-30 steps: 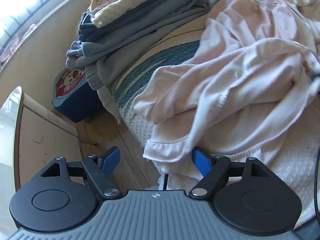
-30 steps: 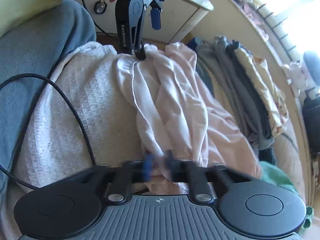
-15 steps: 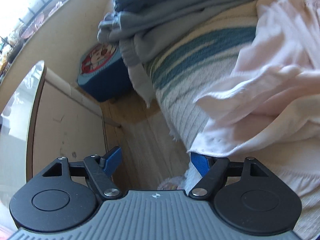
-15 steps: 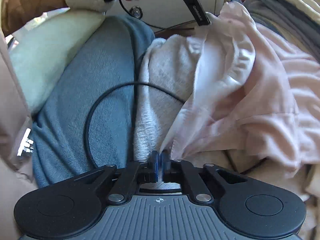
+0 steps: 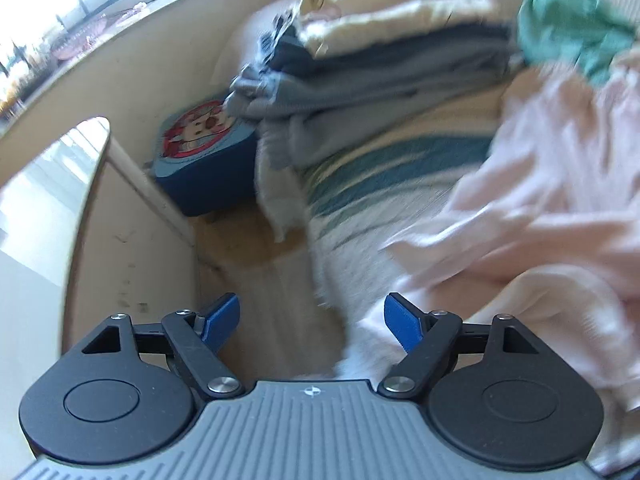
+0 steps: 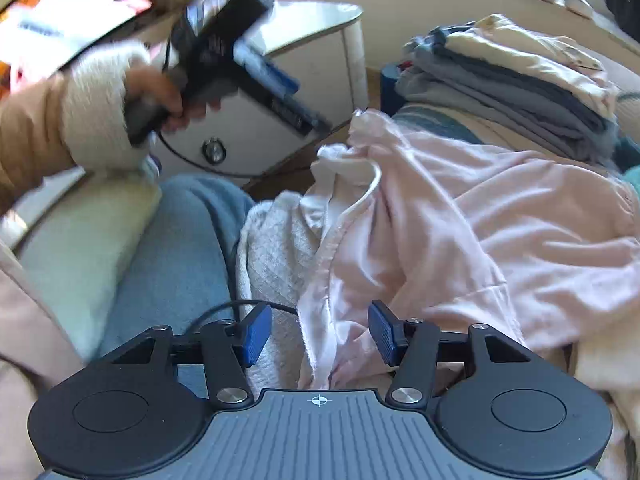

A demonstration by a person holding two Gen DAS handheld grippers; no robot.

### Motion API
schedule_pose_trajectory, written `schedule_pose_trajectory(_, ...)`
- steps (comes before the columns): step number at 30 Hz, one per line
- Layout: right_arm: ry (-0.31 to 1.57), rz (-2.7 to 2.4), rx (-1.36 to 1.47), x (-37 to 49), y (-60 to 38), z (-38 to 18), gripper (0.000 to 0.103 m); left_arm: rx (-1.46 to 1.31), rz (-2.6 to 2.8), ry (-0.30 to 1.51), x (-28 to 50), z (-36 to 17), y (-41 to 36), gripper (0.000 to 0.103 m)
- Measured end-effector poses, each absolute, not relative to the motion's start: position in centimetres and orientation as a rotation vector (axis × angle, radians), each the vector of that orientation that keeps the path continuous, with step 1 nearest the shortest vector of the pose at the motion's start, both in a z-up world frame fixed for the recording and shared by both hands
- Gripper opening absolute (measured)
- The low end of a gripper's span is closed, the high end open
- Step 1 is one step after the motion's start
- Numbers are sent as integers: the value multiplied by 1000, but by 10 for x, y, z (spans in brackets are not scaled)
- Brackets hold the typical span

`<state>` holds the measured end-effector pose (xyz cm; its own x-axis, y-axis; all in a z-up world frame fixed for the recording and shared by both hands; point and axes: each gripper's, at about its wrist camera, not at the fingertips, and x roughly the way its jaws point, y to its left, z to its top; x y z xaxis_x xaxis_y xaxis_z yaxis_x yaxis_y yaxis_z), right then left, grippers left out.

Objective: Fold clothes
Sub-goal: 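Open both grippers and move them along the folded pink garment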

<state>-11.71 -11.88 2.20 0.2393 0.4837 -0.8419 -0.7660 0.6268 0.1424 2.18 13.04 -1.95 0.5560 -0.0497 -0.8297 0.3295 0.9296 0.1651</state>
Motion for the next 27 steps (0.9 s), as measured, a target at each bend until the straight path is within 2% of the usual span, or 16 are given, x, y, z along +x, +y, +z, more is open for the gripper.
schedule_pose_trajectory(2, 1010, 876, -416, -117, -112, 4, 52, 260, -265, 961, 19, -17, 123, 78)
schedule_pose_trajectory(3, 1018, 877, -442, -117, -109, -5, 34, 257, -276, 955, 17, -16, 117, 76)
schedule_pose_trajectory(4, 1029, 877, -458, -117, -106, -12, 6, 257, -284, 946, 15, -15, 111, 76)
schedule_pose_trajectory(5, 1052, 877, -429, -119, -107, -13, 3, 256, -285, 936, 14, -14, 106, 75)
schedule_pose_trajectory(7, 1058, 911, -400, -125, -112, -7, 3, 227, -296, 930, 14, -14, 101, 71)
schedule_pose_trajectory(11, 1108, 955, -421, -135, -117, -12, 3, 238, -314, 1017, 19, -30, 93, 53)
schedule_pose_trajectory(12, 1120, 947, -434, -136, -117, -17, 4, 276, -304, 1052, 19, -38, 91, 52)
schedule_pose_trajectory(14, 1147, 933, -405, -135, -119, -26, 12, 341, -271, 1090, 18, -50, 93, 52)
schedule_pose_trajectory(16, 1160, 926, -382, -134, -120, -31, 13, 391, -210, 1132, 20, -60, 99, 52)
schedule_pose_trajectory(18, 1163, 926, -362, -133, -120, -32, 15, 402, -158, 1151, 26, -66, 107, 65)
schedule_pose_trajectory(21, 1150, 933, -265, -126, -133, -14, 20, 348, -147, 1154, 31, -61, 114, 66)
schedule_pose_trajectory(23, 1104, 898, -161, -118, -149, 5, 29, 316, -148, 1126, 32, -49, 115, 64)
schedule_pose_trajectory(25, 1039, 833, -76, -108, -168, 24, 49, 276, -160, 1102, 34, -37, 116, 65)
schedule_pose_trajectory(27, 980, 721, -30, -93, -188, 31, 53, 230, -182, 1081, 37, -25, 115, 72)
